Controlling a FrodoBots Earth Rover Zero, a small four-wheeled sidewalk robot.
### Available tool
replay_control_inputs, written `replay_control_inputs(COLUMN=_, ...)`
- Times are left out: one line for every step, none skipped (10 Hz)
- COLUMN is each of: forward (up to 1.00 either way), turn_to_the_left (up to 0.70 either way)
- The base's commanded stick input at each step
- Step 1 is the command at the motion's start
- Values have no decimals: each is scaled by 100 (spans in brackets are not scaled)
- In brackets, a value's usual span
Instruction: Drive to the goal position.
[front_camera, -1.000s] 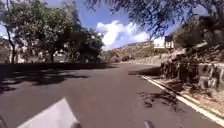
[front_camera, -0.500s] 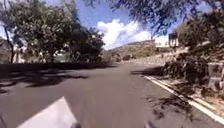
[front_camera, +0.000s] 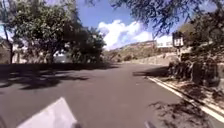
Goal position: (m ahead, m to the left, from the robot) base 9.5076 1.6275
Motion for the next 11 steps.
replay_control_inputs(forward=50, turn_to_the_left=0)
replay_control_inputs(forward=50, turn_to_the_left=0)
replay_control_inputs(forward=50, turn_to_the_left=0)
replay_control_inputs(forward=50, turn_to_the_left=0)
replay_control_inputs(forward=50, turn_to_the_left=0)
replay_control_inputs(forward=50, turn_to_the_left=0)
replay_control_inputs(forward=50, turn_to_the_left=0)
replay_control_inputs(forward=50, turn_to_the_left=0)
replay_control_inputs(forward=50, turn_to_the_left=-24)
replay_control_inputs(forward=50, turn_to_the_left=-50)
replay_control_inputs(forward=50, turn_to_the_left=-50)
